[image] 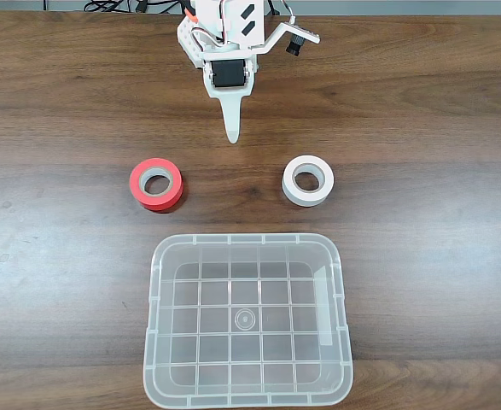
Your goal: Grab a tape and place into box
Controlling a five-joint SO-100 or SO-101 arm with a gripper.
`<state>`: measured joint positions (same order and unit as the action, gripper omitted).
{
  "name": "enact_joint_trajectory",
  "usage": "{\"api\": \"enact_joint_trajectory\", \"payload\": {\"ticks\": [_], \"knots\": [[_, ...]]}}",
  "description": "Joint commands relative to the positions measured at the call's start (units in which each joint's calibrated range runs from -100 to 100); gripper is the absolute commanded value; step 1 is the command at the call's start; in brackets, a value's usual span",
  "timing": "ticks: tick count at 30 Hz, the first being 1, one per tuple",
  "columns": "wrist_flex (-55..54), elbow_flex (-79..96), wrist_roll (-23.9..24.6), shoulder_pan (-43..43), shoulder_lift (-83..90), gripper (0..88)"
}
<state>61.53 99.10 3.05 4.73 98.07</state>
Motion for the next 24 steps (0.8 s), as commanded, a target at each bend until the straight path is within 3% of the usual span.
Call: {"api": "enact_joint_trajectory", "payload": {"ticks": [1, 24], "knots": [[-1.5, 0.0, 0.3, 0.4, 0.8, 1.4], [-1.6, 0.0, 0.1, 0.0, 0.8, 1.4]]}}
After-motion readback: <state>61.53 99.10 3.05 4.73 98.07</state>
